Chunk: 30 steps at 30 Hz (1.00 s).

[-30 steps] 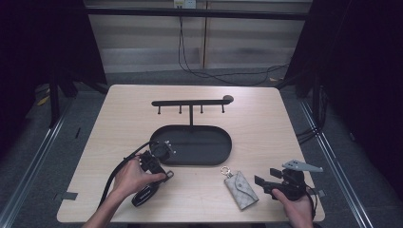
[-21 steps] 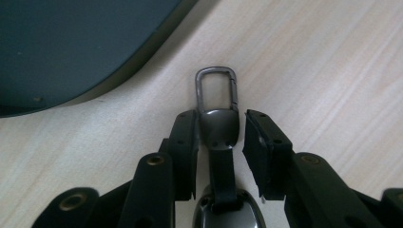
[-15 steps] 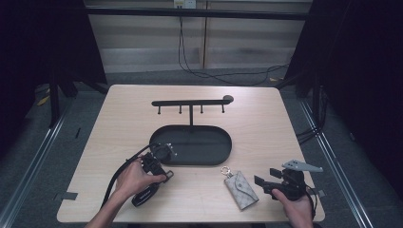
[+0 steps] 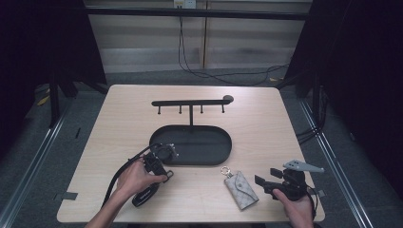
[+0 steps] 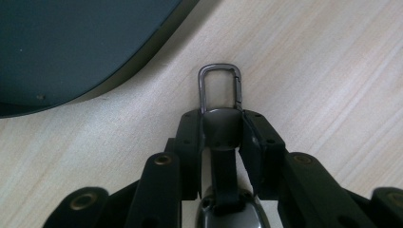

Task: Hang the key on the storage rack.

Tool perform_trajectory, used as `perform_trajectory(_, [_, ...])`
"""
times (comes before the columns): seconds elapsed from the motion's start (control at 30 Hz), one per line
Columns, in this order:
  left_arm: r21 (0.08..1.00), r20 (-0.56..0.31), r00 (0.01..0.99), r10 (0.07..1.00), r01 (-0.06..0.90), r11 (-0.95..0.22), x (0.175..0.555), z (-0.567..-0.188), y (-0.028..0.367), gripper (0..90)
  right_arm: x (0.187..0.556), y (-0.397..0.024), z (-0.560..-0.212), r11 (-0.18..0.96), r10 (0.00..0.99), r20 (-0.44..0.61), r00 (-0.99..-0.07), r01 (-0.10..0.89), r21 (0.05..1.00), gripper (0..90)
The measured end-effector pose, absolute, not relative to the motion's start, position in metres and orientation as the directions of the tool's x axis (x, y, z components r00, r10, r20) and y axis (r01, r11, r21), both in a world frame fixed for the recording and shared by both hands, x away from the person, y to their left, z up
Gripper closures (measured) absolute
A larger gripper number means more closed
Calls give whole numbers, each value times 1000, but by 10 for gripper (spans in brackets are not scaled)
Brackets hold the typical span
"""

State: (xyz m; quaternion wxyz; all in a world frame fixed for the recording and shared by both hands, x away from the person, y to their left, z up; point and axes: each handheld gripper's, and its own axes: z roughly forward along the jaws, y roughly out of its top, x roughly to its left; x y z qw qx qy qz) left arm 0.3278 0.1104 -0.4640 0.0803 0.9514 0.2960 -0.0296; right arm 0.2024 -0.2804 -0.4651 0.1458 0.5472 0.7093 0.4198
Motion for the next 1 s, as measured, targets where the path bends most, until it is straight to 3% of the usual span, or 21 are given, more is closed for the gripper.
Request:
perform_trajectory(0.47, [99, -141, 802, 581, 595, -797, 334, -462, 113, 705, 203, -281, -465, 45, 899, 257, -356, 657, 753, 236])
perform_trajectory(1.0, [156, -142, 797, 588, 604, -781, 339, -426, 128, 706, 203, -281, -465, 44, 898, 258, -357, 655, 754, 237])
